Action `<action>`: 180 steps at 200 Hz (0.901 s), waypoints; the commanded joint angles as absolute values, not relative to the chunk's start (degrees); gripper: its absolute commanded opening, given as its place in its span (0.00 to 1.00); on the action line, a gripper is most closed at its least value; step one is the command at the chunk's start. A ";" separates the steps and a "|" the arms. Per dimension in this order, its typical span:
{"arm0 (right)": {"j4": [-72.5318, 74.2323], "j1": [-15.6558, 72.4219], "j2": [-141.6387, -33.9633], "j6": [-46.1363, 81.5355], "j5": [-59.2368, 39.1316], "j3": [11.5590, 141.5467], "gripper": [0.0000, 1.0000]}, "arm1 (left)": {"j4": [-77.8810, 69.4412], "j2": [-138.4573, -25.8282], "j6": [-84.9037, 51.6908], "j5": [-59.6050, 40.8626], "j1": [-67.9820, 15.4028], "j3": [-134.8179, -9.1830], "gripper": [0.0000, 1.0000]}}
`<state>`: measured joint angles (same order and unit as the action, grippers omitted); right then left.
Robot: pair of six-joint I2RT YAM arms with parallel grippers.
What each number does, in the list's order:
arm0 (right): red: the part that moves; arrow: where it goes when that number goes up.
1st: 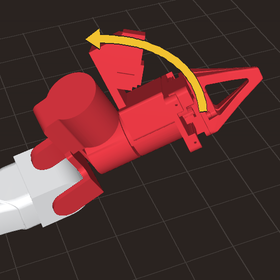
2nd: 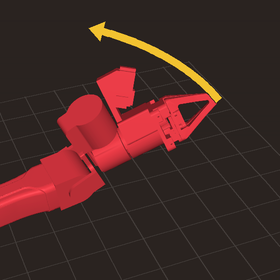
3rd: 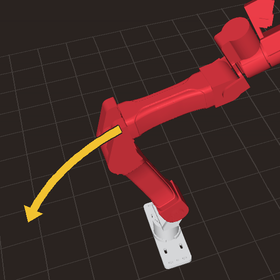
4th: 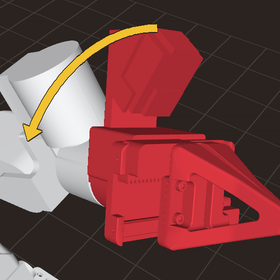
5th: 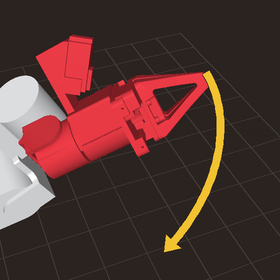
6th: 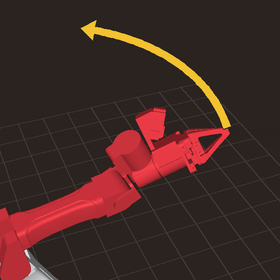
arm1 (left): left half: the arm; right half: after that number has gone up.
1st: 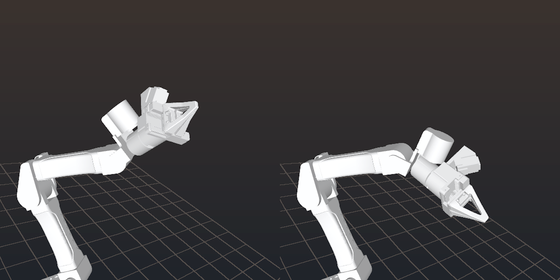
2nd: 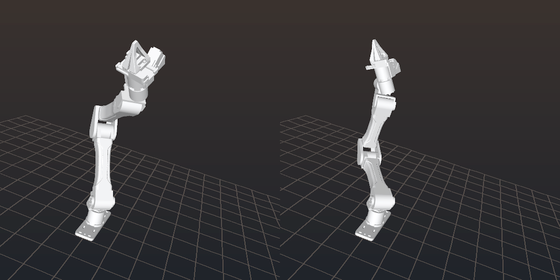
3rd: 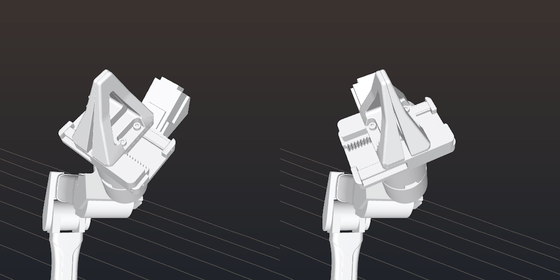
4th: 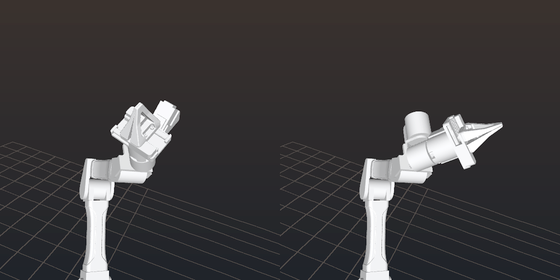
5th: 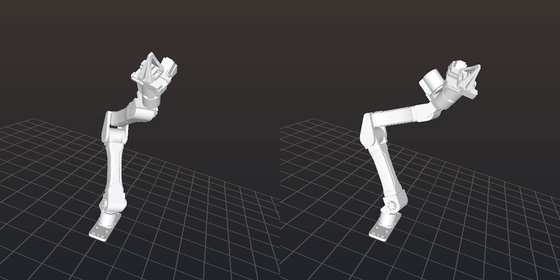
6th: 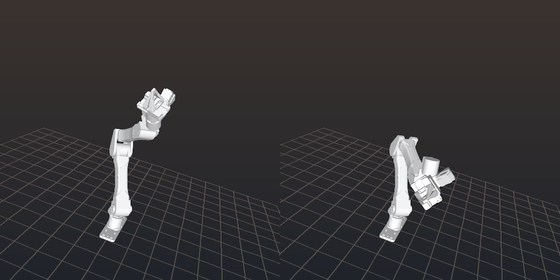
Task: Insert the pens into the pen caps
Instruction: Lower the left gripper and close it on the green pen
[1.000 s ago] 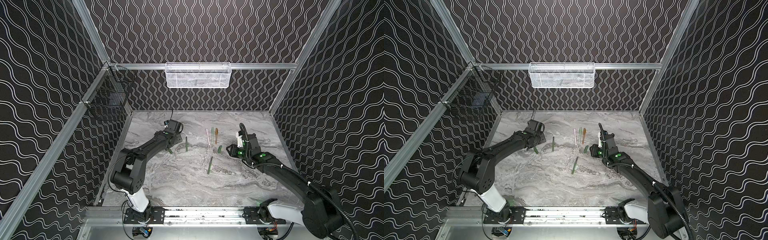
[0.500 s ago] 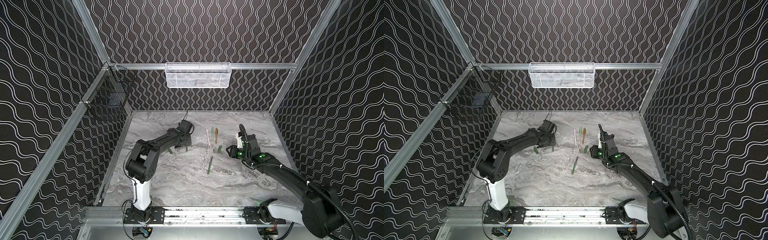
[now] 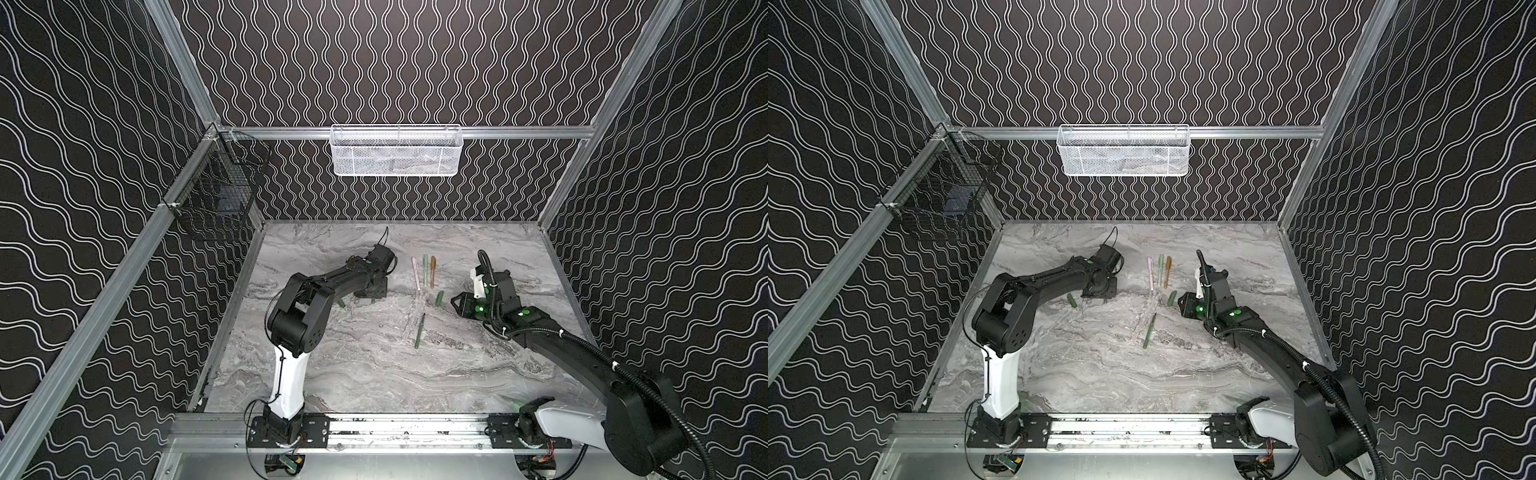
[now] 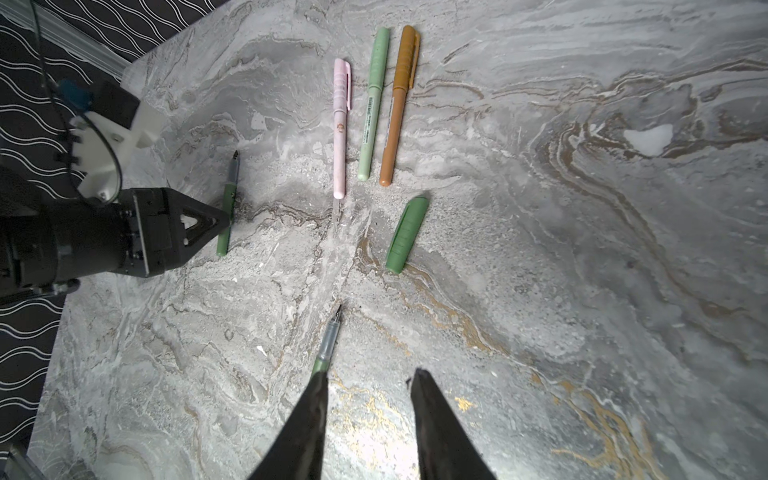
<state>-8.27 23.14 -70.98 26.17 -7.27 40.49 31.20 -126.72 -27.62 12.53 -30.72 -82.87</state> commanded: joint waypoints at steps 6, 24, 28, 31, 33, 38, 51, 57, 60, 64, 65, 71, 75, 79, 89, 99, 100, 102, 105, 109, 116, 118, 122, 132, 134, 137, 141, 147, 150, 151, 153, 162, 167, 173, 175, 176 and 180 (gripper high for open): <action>-6.64 23.12 -71.32 26.84 -7.86 40.96 0.37 | 30.85 -127.04 -25.95 11.86 -30.76 -83.53 0.30; -6.43 23.12 -71.69 26.96 -8.17 41.22 0.37 | 30.95 -127.35 -25.83 11.86 -30.75 -83.72 0.28; -6.42 23.12 -71.72 27.00 -8.17 41.26 0.37 | 30.97 -127.38 -25.76 11.87 -30.76 -83.71 0.28; -6.46 23.12 -71.80 27.03 -8.25 41.30 0.37 | 30.94 -127.44 -25.71 11.84 -30.72 -83.72 0.28; -6.45 23.12 -71.80 27.02 -8.26 41.31 0.37 | 30.87 -127.44 -25.68 11.86 -30.68 -83.75 0.28; -6.35 23.12 -71.88 27.10 -8.31 41.31 0.37 | 30.89 -127.62 -25.63 11.76 -30.73 -83.67 0.28; -6.25 23.12 -71.96 27.08 -8.68 41.31 0.37 | 31.13 -127.97 -25.41 11.40 -30.70 -83.97 0.29; -6.07 23.12 -71.83 27.11 -8.78 41.22 0.37 | 31.18 -128.13 -25.32 11.09 -30.76 -84.12 0.29; -6.08 23.09 -71.81 27.14 -8.79 41.22 0.37 | 31.28 -128.22 -25.25 10.93 -30.72 -84.17 0.29; -6.03 23.11 -71.81 27.20 -8.75 41.22 0.37 | 31.33 -128.30 -25.31 10.77 -30.74 -84.27 0.29; -6.00 23.11 -71.76 27.22 -8.72 41.22 0.37 | 31.31 -128.31 -25.31 10.75 -30.75 -84.24 0.29; -5.98 23.11 -71.68 27.22 -8.66 41.21 0.37 | 31.16 -128.30 -25.31 10.60 -30.74 -84.12 0.29; -5.97 23.12 -71.72 27.22 -8.62 41.22 0.37 | 31.07 -128.24 -25.32 10.55 -30.69 -84.11 0.29; -5.89 23.12 -71.64 27.22 -8.61 41.24 0.37 | 30.91 -128.23 -25.36 10.40 -30.71 -84.03 0.29; -5.95 23.12 -71.72 27.19 -8.70 41.31 0.37 | 30.85 -128.23 -25.30 10.04 -30.75 -83.91 0.27; -6.05 23.12 -71.72 27.24 -8.70 41.46 0.37 | 30.77 -128.39 -25.28 9.85 -30.74 -83.93 0.26; -6.10 23.12 -71.72 27.24 -8.75 41.47 0.37 | 30.76 -128.36 -25.30 9.80 -30.71 -83.93 0.26; -6.14 23.12 -71.72 27.22 -8.71 41.46 0.37 | 30.76 -128.33 -25.31 9.77 -30.73 -83.94 0.25; -6.10 23.12 -71.71 27.20 -8.63 41.47 0.37 | 30.76 -128.35 -25.20 9.76 -30.76 -83.92 0.25; -6.13 23.12 -71.72 27.18 -8.55 41.42 0.37 | 30.72 -128.42 -25.27 9.76 -30.71 -83.96 0.24; -6.18 23.12 -71.59 27.21 -8.49 41.40 0.37 | 30.76 -128.47 -25.26 9.70 -30.72 -83.90 0.22; -6.20 23.12 -71.55 27.21 -8.45 41.40 0.37 | 30.70 -128.42 -25.30 9.68 -30.73 -83.82 0.21; -6.20 23.12 -71.46 27.29 -8.44 41.32 0.37 | 30.65 -128.36 -25.29 9.67 -30.73 -83.80 0.20; -6.07 23.12 -71.24 27.40 -8.55 41.22 0.37 | 30.50 -128.24 -25.15 9.58 -30.71 -83.64 0.17; -6.13 23.12 -71.22 27.35 -8.54 41.22 0.37 | 30.50 -128.23 -25.18 9.60 -30.75 -83.66 0.17; -6.15 23.12 -71.20 27.34 -8.53 41.22 0.37 | 30.42 -128.22 -25.20 9.58 -30.72 -83.67 0.16; -6.25 23.12 -71.17 27.28 -8.53 41.22 0.37 | 30.42 -128.07 -25.10 9.58 -30.75 -83.67 0.16; -6.40 23.12 -71.06 27.28 -8.44 41.31 0.37 | 30.49 -128.01 -25.05 9.67 -30.75 -83.71 0.15; -6.45 23.12 -71.01 27.29 -8.36 41.31 0.37 | 30.45 -127.85 -25.05 9.67 -30.72 -83.73 0.14; -6.43 23.12 -70.97 27.27 -8.36 41.31 0.37 | 30.43 -127.82 -25.00 9.71 -30.70 -83.70 0.14; -6.46 23.12 -70.94 27.32 -8.31 41.31 0.37 | 30.42 -127.73 -24.97 9.74 -30.75 -83.66 0.14; -6.51 23.12 -70.82 27.29 -8.19 41.31 0.37 | 30.09 -127.27 -24.88 9.67 -30.78 -83.42 0.13; -6.50 23.08 -70.72 27.26 -8.17 41.33 0.37 | 29.83 -126.88 -24.83 9.67 -30.78 -83.33 0.12; -6.55 23.07 -70.59 27.30 -8.10 41.23 0.37 | 29.46 -126.45 -24.66 9.67 -30.97 -83.05 0.12; -6.60 23.10 -70.62 27.30 -8.09 41.22 0.37 | 29.29 -126.34 -24.62 9.67 -30.95 -82.99 0.12; -6.64 23.11 -70.60 27.27 -8.09 41.27 0.37 | 29.24 -126.23 -24.57 9.67 -30.99 -82.89 0.12; -6.66 23.11 -70.58 27.33 -8.09 41.28 0.37 | 29.00 -125.83 -24.44 9.67 -31.12 -82.73 0.11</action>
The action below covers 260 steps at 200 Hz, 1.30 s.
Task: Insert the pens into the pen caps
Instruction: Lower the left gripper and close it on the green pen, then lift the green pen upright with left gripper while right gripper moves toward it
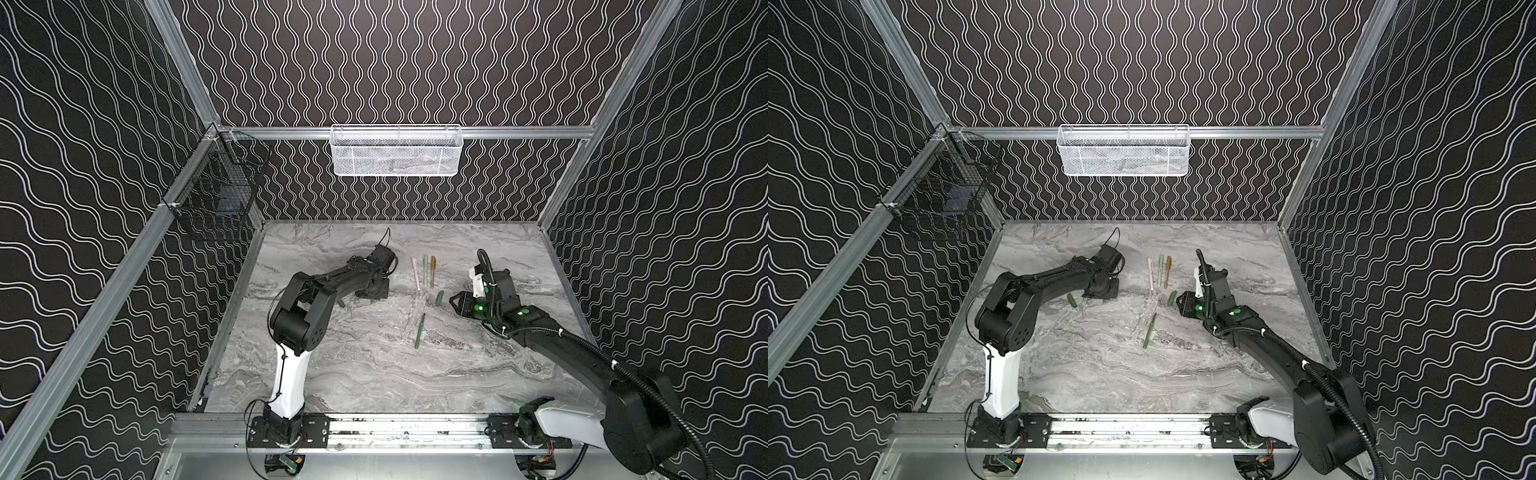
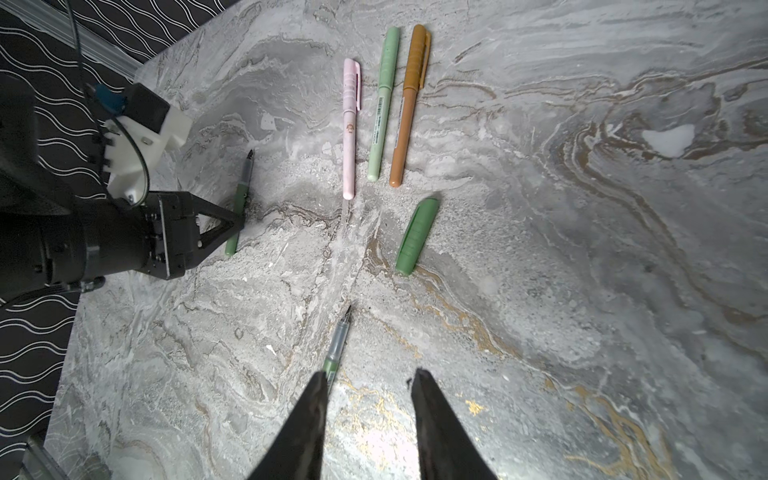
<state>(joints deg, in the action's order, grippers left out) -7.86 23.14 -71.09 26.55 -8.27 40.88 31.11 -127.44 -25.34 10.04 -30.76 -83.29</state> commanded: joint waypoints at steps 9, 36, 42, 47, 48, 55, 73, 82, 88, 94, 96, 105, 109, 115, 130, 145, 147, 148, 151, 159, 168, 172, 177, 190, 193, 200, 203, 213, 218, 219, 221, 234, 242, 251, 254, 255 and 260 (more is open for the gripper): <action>-6.75 23.12 -70.50 27.37 -8.00 41.37 0.37 | 27.90 -124.69 -24.12 9.62 -31.34 -82.17 0.11; -6.82 23.12 -70.19 27.68 -8.08 41.40 0.37 | 22.45 -120.22 -22.88 8.70 -32.62 -78.75 0.10; -6.79 23.07 -70.08 27.76 -8.15 41.40 0.37 | 21.73 -119.39 -22.64 8.64 -32.93 -78.21 0.10; -6.81 23.11 -70.05 27.74 -8.10 41.40 0.37 | 20.87 -118.60 -22.24 8.39 -33.33 -77.75 0.10; -6.83 23.11 -70.01 27.71 -8.09 41.40 0.37 | 20.68 -118.45 -22.15 8.32 -33.37 -77.63 0.10; -6.73 23.12 -69.98 27.85 -8.09 41.39 0.37 | 19.21 -117.42 -21.50 7.78 -33.83 -76.88 0.10; -6.84 23.12 -69.90 28.03 -8.10 41.70 0.37 | 15.68 -114.44 -20.36 6.82 -34.96 -74.44 0.10; -6.94 23.12 -69.72 28.07 -8.24 41.83 0.37 | 13.19 -113.13 -19.44 6.17 -35.48 -73.05 0.10; -7.11 23.12 -69.62 28.03 -8.33 41.95 0.37 | 11.75 -112.02 -19.08 5.62 -35.87 -72.15 0.10; -7.27 23.12 -69.45 28.11 -8.35 42.21 0.37 | 10.30 -111.07 -18.42 4.96 -36.21 -71.28 0.09; -7.35 23.12 -69.42 28.08 -8.35 42.30 0.37 | 9.76 -110.74 -18.16 4.71 -36.30 -71.04 0.10; -7.58 23.10 -68.94 28.12 -8.14 42.53 0.37 | 7.80 -109.43 -17.34 3.68 -36.80 -69.75 0.09; -7.65 23.11 -68.68 28.11 -8.09 42.69 0.37 | 6.62 -108.74 -17.02 3.17 -37.05 -69.15 0.09; -7.78 23.12 -68.27 28.14 -8.09 42.79 0.37 | 4.96 -107.75 -16.55 2.43 -37.41 -68.08 0.08; -8.25 23.12 -66.99 28.15 -8.01 43.16 0.37 | 0.69 -105.03 -15.63 0.80 -38.37 -65.54 0.08; -8.70 23.11 -65.66 27.98 -8.09 43.78 0.37 | -3.60 -102.14 -14.65 -1.79 -39.28 -62.76 0.08; -8.81 23.09 -65.48 28.00 -8.13 43.84 0.37 | -4.24 -101.72 -14.56 -2.07 -39.33 -62.40 0.08; -8.84 23.10 -65.39 28.02 -8.15 43.85 0.37 | -4.58 -101.53 -14.53 -2.22 -39.40 -62.18 0.08; -8.87 23.11 -65.04 27.97 -8.25 43.93 0.37 | -5.60 -100.85 -14.48 -2.50 -39.58 -61.54 0.08; -9.05 23.12 -64.12 27.84 -8.57 44.18 0.37 | -8.45 -99.14 -14.46 -4.16 -39.95 -59.87 0.08; -9.07 23.09 -63.03 27.61 -9.07 44.43 0.37 | -11.33 -97.37 -14.37 -5.69 -40.46 -58.18 0.08; -9.11 23.05 -62.52 27.42 -9.34 44.47 0.37 | -12.18 -96.52 -14.39 -6.24 -40.75 -57.57 0.08; -8.98 23.04 -61.73 27.35 -9.71 44.56 0.37 | -13.62 -95.63 -14.29 -7.10 -41.02 -56.84 0.08; -8.49 23.03 -59.74 26.78 -11.03 44.58 0.37 | -15.70 -93.58 -14.06 -9.15 -41.89 -55.86 0.08; -8.26 23.03 -59.21 26.68 -11.40 44.56 0.37 | -15.97 -93.16 -14.06 -9.47 -42.12 -55.70 0.08; -7.55 23.03 -58.06 26.48 -12.29 44.40 0.38 | -16.72 -92.15 -14.13 -10.32 -42.61 -55.31 0.08; -7.17 23.03 -57.50 26.49 -12.80 44.27 0.38 | -17.16 -91.77 -14.15 -10.80 -42.70 -55.10 0.08; -5.45 23.03 -55.64 26.70 -14.28 43.74 0.39 | -18.20 -90.48 -14.24 -12.33 -43.39 -54.63 0.08; -4.55 23.03 -54.76 26.85 -15.26 43.54 0.40 | -18.54 -89.83 -14.35 -12.97 -43.65 -54.46 0.08; -4.43 23.03 -54.62 26.87 -15.45 43.52 0.40 | -18.67 -89.69 -14.34 -13.08 -43.66 -54.47 0.08; -3.99 23.03 -54.28 26.95 -15.82 43.44 0.40 | -18.88 -89.42 -14.33 -13.38 -43.81 -54.31 0.08; -1.51 23.03 -52.42 27.67 -18.61 43.07 0.42 | -19.50 -87.91 -14.48 -15.24 -44.46 -54.13 0.07; -0.06 23.03 -51.64 28.30 -20.09 42.90 0.43 | -19.67 -87.15 -14.59 -16.06 -44.91 -54.05 0.08; 1.22 23.02 -51.26 28.95 -21.82 43.10 0.44 | -19.69 -86.36 -14.59 -16.60 -45.31 -53.99 0.07; 1.57 23.03 -51.23 28.95 -22.41 43.21 0.45 | -19.49 -86.08 -14.59 -16.69 -45.41 -54.06 0.07; 1.62 23.03 -51.15 28.98 -22.59 43.27 0.45 | -19.41 -86.02 -14.59 -16.65 -45.51 -54.05 0.07; 1.95 23.03 -51.00 28.88 -23.26 43.51 0.45 | -19.17 -85.70 -14.59 -16.66 -45.68 -54.05 0.07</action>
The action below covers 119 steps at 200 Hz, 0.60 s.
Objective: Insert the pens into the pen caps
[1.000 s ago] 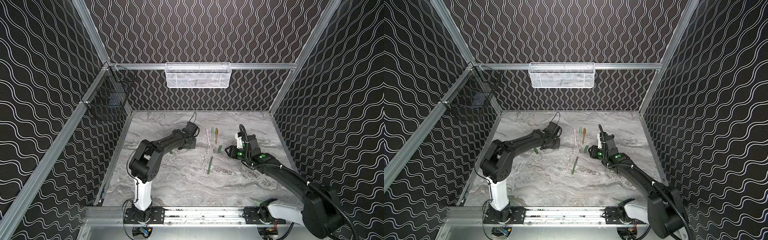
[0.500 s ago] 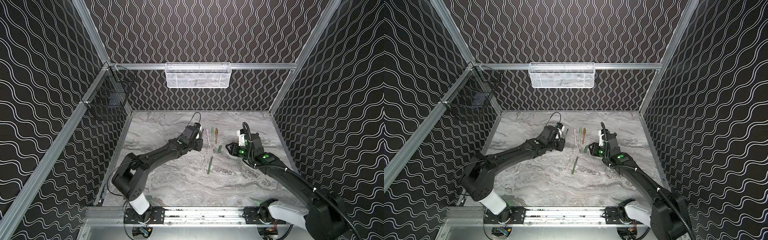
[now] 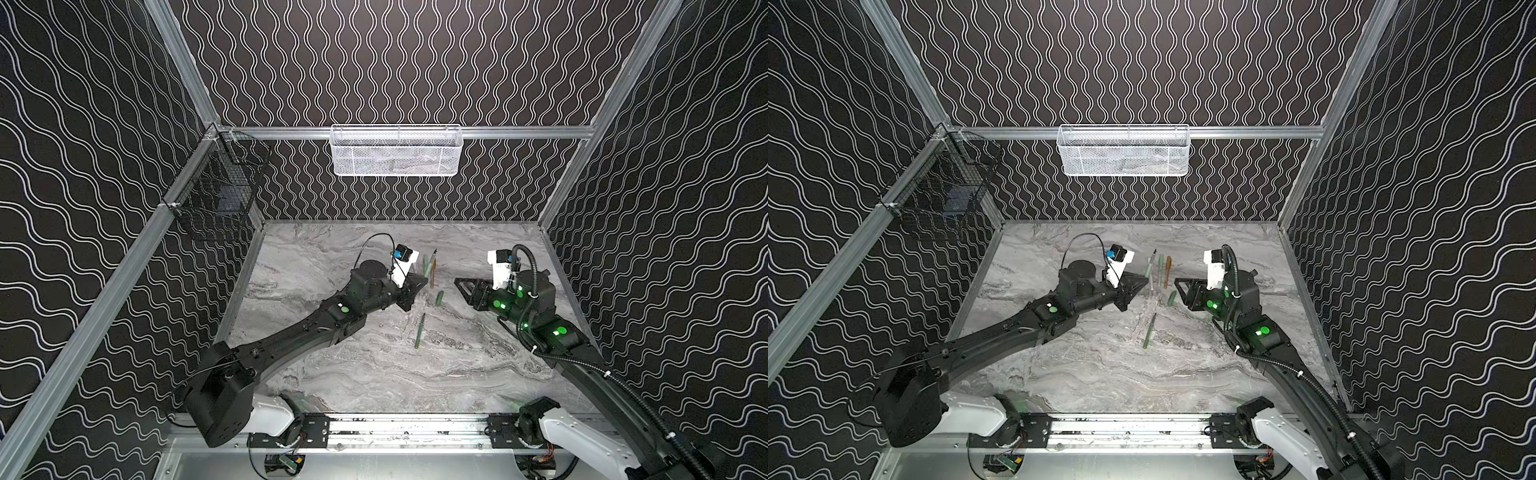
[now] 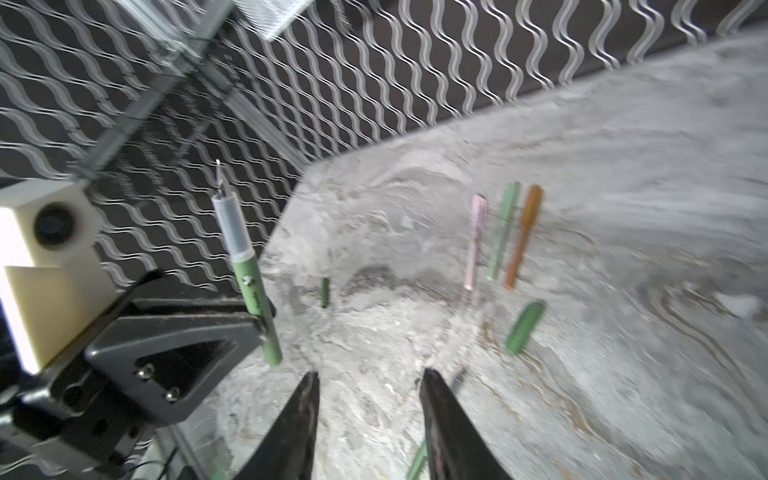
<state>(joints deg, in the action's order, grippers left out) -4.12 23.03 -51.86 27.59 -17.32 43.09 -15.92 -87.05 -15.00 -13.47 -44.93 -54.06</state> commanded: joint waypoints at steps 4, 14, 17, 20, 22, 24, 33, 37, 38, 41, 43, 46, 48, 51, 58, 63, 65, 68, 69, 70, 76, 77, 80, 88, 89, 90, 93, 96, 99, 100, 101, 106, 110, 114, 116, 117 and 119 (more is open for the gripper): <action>2.14 23.03 -50.98 28.88 -23.92 43.74 0.45 | -19.13 -85.52 -14.59 -16.74 -45.80 -54.05 0.08; 3.04 23.07 -50.89 28.74 -25.93 44.09 0.46 | -19.29 -85.13 -14.80 -16.99 -45.96 -53.97 0.07; 3.36 23.11 -50.92 28.74 -26.52 44.05 0.46 | -19.33 -85.07 -14.83 -17.08 -45.89 -53.92 0.07; 3.85 23.11 -50.89 28.82 -27.01 44.11 0.46 | -19.34 -85.00 -14.97 -17.10 -45.89 -53.96 0.07; 4.10 23.12 -50.93 28.83 -27.30 44.12 0.46 | -19.34 -84.95 -15.01 -17.13 -45.95 -53.88 0.07; 4.34 23.12 -50.86 28.92 -27.59 44.12 0.46 | -19.36 -84.96 -15.03 -17.14 -46.03 -53.92 0.07; 5.71 23.12 -50.81 29.09 -28.96 44.04 0.46 | -19.34 -84.91 -15.18 -17.44 -46.03 -53.96 0.07; 6.20 23.12 -50.88 29.01 -29.51 44.08 0.46 | -19.30 -84.86 -15.20 -17.48 -46.14 -54.06 0.07; 6.26 23.12 -50.88 29.01 -29.61 44.10 0.46 | -19.19 -84.84 -15.20 -17.49 -46.14 -54.06 0.07; 6.55 23.18 -50.90 29.08 -29.96 44.12 0.46 | -19.10 -84.85 -15.27 -17.57 -46.16 -54.12 0.07; 6.63 23.20 -50.94 29.02 -30.19 44.19 0.46 | -19.08 -84.82 -15.24 -17.66 -46.19 -54.14 0.07; 6.94 23.18 -50.97 29.07 -30.49 44.25 0.46 | -19.00 -84.77 -15.29 -17.67 -46.30 -54.14 0.07; 7.12 23.20 -51.02 29.02 -30.74 44.29 0.46 | -18.99 -84.80 -15.29 -17.73 -46.29 -54.14 0.07; 7.32 23.20 -51.07 29.01 -31.12 44.34 0.46 | -19.05 -84.78 -15.27 -17.80 -46.39 -54.14 0.07; 7.97 23.28 -51.07 28.85 -31.81 44.38 0.46 | -19.01 -84.75 -15.30 -17.76 -46.54 -54.14 0.07; 8.39 23.29 -51.15 28.83 -32.06 44.51 0.46 | -18.83 -84.64 -15.29 -17.77 -46.57 -54.23 0.07; 8.56 23.29 -51.17 28.87 -32.14 44.50 0.46 | -18.88 -84.64 -15.42 -17.82 -46.58 -54.23 0.07; 8.73 23.29 -51.34 28.83 -32.12 44.62 0.46 | -18.89 -84.64 -15.39 -17.92 -46.65 -54.10 0.07; 8.80 23.29 -51.38 28.87 -32.14 44.63 0.46 | -18.94 -84.64 -15.43 -17.92 -46.66 -54.12 0.07; 8.84 23.29 -51.44 28.90 -32.11 44.69 0.46 | -18.96 -84.64 -15.45 -17.93 -46.66 -54.13 0.07; 8.83 23.25 -51.79 28.92 -32.04 45.09 0.46 | -19.11 -84.64 -15.47 -18.10 -46.74 -54.05 0.07; 8.81 23.31 -51.86 28.92 -32.06 45.18 0.45 | -19.14 -84.64 -15.47 -18.10 -46.75 -54.05 0.07; 8.76 23.37 -52.14 28.85 -32.14 45.29 0.45 | -19.08 -84.56 -15.47 -18.11 -46.76 -54.10 0.07; 8.98 23.38 -52.87 28.72 -32.42 45.81 0.45 | -18.99 -84.57 -15.47 -18.19 -46.98 -54.18 0.07; 9.02 23.38 -52.98 28.69 -32.47 45.84 0.45 | -18.99 -84.56 -15.47 -18.24 -47.00 -54.16 0.07; 9.08 23.38 -53.03 28.71 -32.45 45.91 0.45 | -18.99 -84.56 -15.47 -18.26 -46.97 -54.15 0.07; 9.17 23.42 -53.26 28.78 -32.53 46.09 0.45 | -18.98 -84.52 -15.47 -18.34 -47.01 -54.14 0.07; 9.28 23.46 -53.59 28.82 -32.63 46.25 0.44 | -18.98 -84.48 -15.46 -18.41 -47.02 -54.18 0.07; 9.52 23.47 -53.78 28.92 -32.81 46.35 0.44 | -18.92 -84.48 -15.43 -18.45 -47.16 -54.22 0.07; 9.64 23.47 -53.87 28.92 -32.93 46.42 0.44 | -18.91 -84.47 -15.45 -18.45 -47.18 -54.23 0.07; 9.70 23.47 -53.92 28.92 -32.94 46.46 0.44 | -18.86 -84.47 -15.46 -18.46 -47.15 -54.23 0.07; 10.33 23.47 -54.23 29.02 -33.40 46.58 0.44 | -18.73 -84.43 -15.29 -18.37 -47.20 -54.23 0.07; 10.87 23.55 -54.43 29.23 -33.67 46.58 0.43 | -18.62 -84.38 -15.29 -18.46 -47.20 -54.24 0.07; 11.33 23.64 -54.72 29.51 -33.75 46.58 0.43 | -18.63 -84.38 -15.25 -18.46 -47.25 -54.31 0.07; 11.47 23.66 -54.81 29.75 -33.75 46.58 0.43 | -18.63 -84.38 -15.22 -18.52 -47.28 -54.25 0.07; 11.49 23.65 -54.87 29.77 -33.71 46.58 0.43 | -18.63 -84.42 -15.17 -18.53 -47.28 -54.24 0.06; 11.55 23.71 -55.05 29.90 -33.63 46.69 0.42 | -18.63 -84.43 -15.17 -18.54 -47.33 -54.23 0.07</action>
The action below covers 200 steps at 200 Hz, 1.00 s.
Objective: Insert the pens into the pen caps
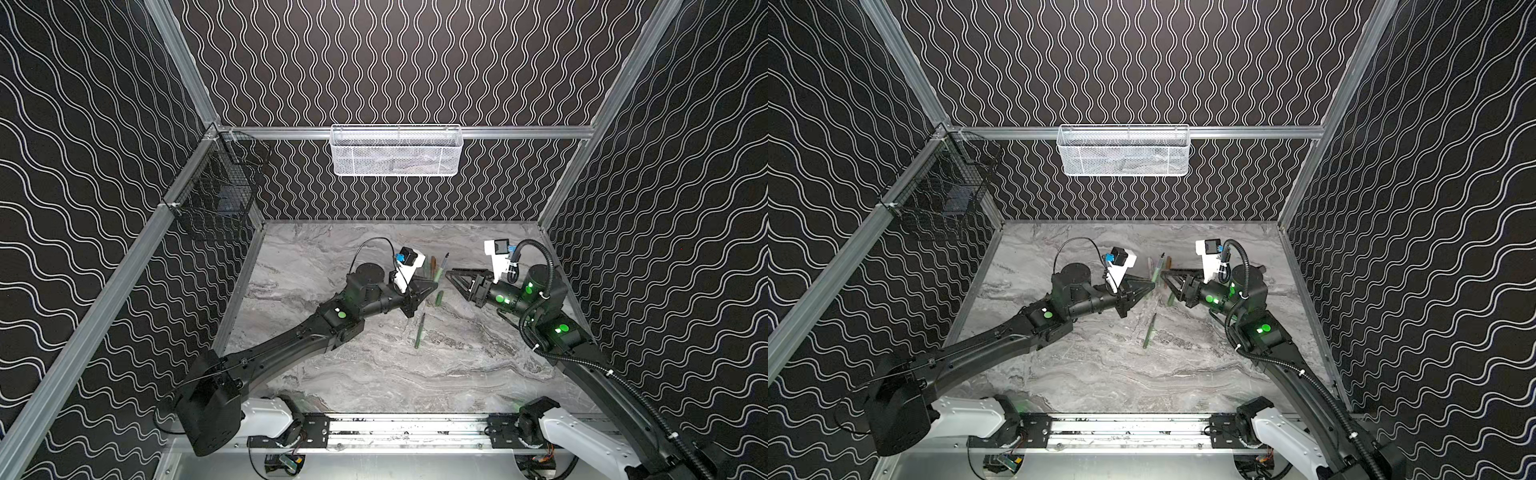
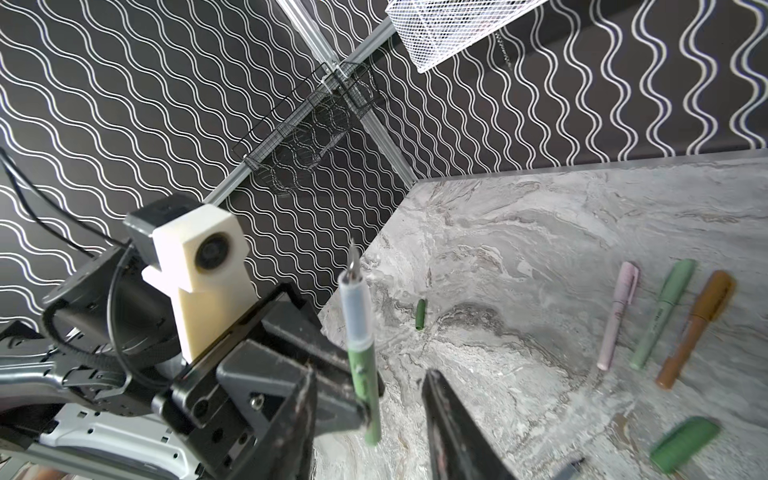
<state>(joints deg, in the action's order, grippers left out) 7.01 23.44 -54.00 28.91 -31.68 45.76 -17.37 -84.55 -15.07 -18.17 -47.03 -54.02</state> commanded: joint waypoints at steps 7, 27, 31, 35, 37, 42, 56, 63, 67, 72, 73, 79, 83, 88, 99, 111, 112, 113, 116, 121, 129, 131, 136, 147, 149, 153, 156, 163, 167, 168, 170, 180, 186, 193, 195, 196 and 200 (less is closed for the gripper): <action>11.40 23.82 -55.74 30.05 -33.64 47.07 0.41 | -18.62 -84.51 -15.24 -18.63 -47.37 -54.31 0.07; 12.01 24.23 -56.99 30.06 -34.19 47.50 0.38 | -18.30 -84.55 -15.12 -18.90 -47.53 -54.56 0.06; 12.19 24.32 -57.04 30.10 -34.19 47.40 0.37 | -18.19 -84.63 -15.12 -18.91 -47.48 -54.58 0.06; 12.52 24.40 -57.17 30.15 -34.07 47.36 0.36 | -18.16 -84.64 -15.12 -18.91 -47.47 -54.54 0.07; 12.69 24.45 -57.18 30.19 -33.98 47.33 0.36 | -18.25 -84.64 -15.18 -18.90 -47.46 -54.50 0.07; 12.89 24.55 -57.29 30.32 -33.82 47.16 0.35 | -18.40 -84.70 -15.26 -18.90 -47.49 -54.49 0.07; 13.42 24.66 -57.65 30.62 -33.59 46.85 0.32 | -18.77 -84.91 -15.79 -19.24 -47.52 -54.34 0.06; 13.65 24.65 -57.85 30.71 -33.57 46.72 0.31 | -18.98 -84.98 -15.90 -19.55 -47.51 -54.36 0.06; 13.77 24.69 -57.98 30.79 -33.57 46.63 0.31 | -18.91 -85.08 -15.91 -19.67 -47.55 -54.45 0.06; 14.01 24.63 -58.11 30.86 -33.49 46.59 0.30 | -18.90 -85.17 -16.02 -19.94 -47.55 -54.50 0.06; 14.04 24.66 -58.15 30.90 -33.49 46.58 0.30 | -18.90 -85.17 -16.05 -19.99 -47.55 -54.49 0.06; 14.20 24.63 -58.27 30.90 -33.40 46.54 0.28 | -18.96 -85.25 -16.08 -20.19 -47.62 -54.49 0.06; 14.34 24.69 -58.34 30.90 -33.32 46.43 0.27 | -18.97 -85.34 -16.08 -20.26 -47.58 -54.51 0.06; 14.51 24.62 -58.43 30.99 -33.22 46.34 0.25 | -18.98 -85.41 -16.15 -20.22 -47.61 -54.51 0.06; 14.55 24.68 -58.70 31.01 -33.22 46.40 0.23 | -19.04 -85.53 -16.17 -20.42 -47.68 -54.50 0.06; 14.40 24.70 -58.78 30.88 -33.12 46.49 0.20 | -18.98 -85.58 -16.08 -20.42 -47.74 -54.58 0.06; 14.36 24.70 -58.79 30.87 -33.08 46.45 0.20 | -18.98 -85.55 -16.08 -20.45 -47.73 -54.58 0.06; 14.39 24.70 -58.80 30.90 -33.07 46.47 0.20 | -18.98 -85.58 -16.08 -20.46 -47.77 -54.58 0.06; 14.47 24.70 -58.80 30.92 -33.05 46.39 0.19 | -19.05 -85.60 -16.08 -20.42 -47.81 -54.58 0.06; 14.48 24.70 -58.74 30.86 -32.93 46.41 0.18 | -19.07 -85.61 -15.94 -20.41 -47.81 -54.50 0.06; 14.55 24.67 -58.74 30.88 -32.84 46.32 0.16 | -19.00 -85.61 -15.98 -20.47 -47.83 -54.58 0.06; 14.58 24.69 -58.72 30.92 -32.86 46.32 0.16 | -18.99 -85.67 -15.97 -20.45 -47.84 -54.58 0.06; 14.50 24.70 -58.72 30.82 -32.87 46.43 0.14 | -18.98 -85.65 -15.90 -20.52 -47.94 -54.58 0.07; 14.56 24.70 -58.69 30.82 -32.95 46.32 0.10 | -18.90 -85.77 -15.91 -20.62 -47.90 -54.67 0.08; 14.63 24.65 -58.71 30.84 -32.96 46.32 0.10 | -18.85 -85.71 -15.84 -20.58 -47.90 -54.67 0.09; 14.67 24.65 -58.71 30.99 -32.90 46.25 0.09 | -18.70 -85.85 -15.86 -20.61 -47.90 -54.75 0.11; 14.81 25.35 -58.67 31.05 -32.88 46.19 0.08 | -18.65 -85.87 -15.90 -20.62 -47.98 -54.76 0.13; 15.05 26.16 -58.57 31.11 -32.92 46.07 0.06 | -18.33 -85.93 -15.86 -20.51 -47.90 -54.89 0.16; 15.26 26.27 -58.54 31.20 -32.95 45.98 0.06 | -18.03 -86.01 -15.90 -20.43 -47.90 -54.97 0.20; 15.32 26.28 -58.54 31.20 -32.95 45.97 0.06 | -17.98 -86.03 -15.86 -20.45 -47.90 -55.00 0.21; 15.37 26.21 -58.47 31.22 -32.91 45.90 0.06 | -17.88 -86.04 -15.85 -20.34 -47.90 -55.08 0.23; 15.37 26.27 -58.42 31.08 -32.88 45.88 0.06 | -17.09 -86.16 -15.89 -20.68 -47.92 -55.40 0.32; 14.90 26.38 -58.49 30.70 -32.80 46.03 0.05 | -16.55 -86.27 -15.90 -20.82 -47.96 -55.73 0.36; 13.96 26.44 -58.57 30.15 -32.50 46.35 0.05 | -15.60 -86.44 -15.77 -20.91 -47.91 -56.30 0.41; 13.71 26.43 -58.57 30.02 -32.47 46.41 0.05 | -15.15 -86.54 -15.74 -20.96 -47.95 -56.42 0.42; 13.62 26.44 -58.55 29.91 -32.45 46.50 0.05 | -15.00 -86.56 -15.69 -21.03 -47.92 -56.46 0.42; 13.15 26.45 -58.54 29.59 -32.23 46.61 0.05 | -14.28 -86.69 -15.58 -21.16 -47.90 -56.83 0.44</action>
<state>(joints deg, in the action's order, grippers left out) 12.36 26.30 -58.63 30.81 -32.69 46.02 -16.08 -85.95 -16.16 -20.21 -47.97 -55.20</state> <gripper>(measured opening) 0.108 0.399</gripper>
